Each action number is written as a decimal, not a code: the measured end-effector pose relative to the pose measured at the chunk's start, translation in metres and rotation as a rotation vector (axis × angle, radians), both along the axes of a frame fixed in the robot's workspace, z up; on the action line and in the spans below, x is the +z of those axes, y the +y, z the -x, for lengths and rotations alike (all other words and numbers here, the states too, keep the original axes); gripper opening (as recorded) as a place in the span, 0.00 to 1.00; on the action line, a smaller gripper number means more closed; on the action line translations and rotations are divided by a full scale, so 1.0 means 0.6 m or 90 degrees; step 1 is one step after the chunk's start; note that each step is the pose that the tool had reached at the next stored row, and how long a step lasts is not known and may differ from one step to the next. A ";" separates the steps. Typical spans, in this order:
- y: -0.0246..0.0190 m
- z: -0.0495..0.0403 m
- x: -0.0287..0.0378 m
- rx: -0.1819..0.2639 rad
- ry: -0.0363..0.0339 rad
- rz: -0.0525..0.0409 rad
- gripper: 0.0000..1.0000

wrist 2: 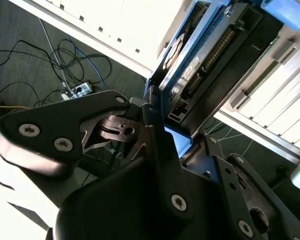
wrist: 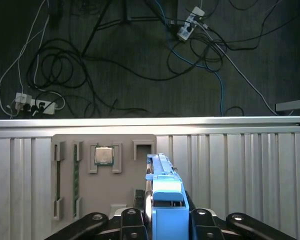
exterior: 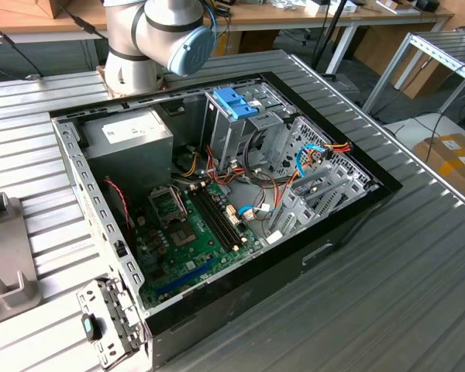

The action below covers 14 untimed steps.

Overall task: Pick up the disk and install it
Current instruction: 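Pick up the disk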

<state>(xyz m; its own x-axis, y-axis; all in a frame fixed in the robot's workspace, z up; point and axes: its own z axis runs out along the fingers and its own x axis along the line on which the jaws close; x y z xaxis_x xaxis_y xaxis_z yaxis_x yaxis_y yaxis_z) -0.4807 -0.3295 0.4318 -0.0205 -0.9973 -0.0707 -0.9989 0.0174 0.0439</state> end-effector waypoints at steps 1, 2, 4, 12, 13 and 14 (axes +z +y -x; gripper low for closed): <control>0.0000 0.000 0.006 0.000 0.0001 -0.0003 0.37; 0.0000 0.000 0.011 0.000 0.0000 -0.0007 0.37; 0.0000 0.000 0.018 0.000 0.0001 -0.0013 0.37; -0.0001 0.000 0.037 0.000 0.0001 -0.0049 0.37; -0.0001 0.000 0.038 0.000 0.0001 -0.0051 0.37; -0.0001 0.000 0.041 0.000 0.0000 -0.0053 0.37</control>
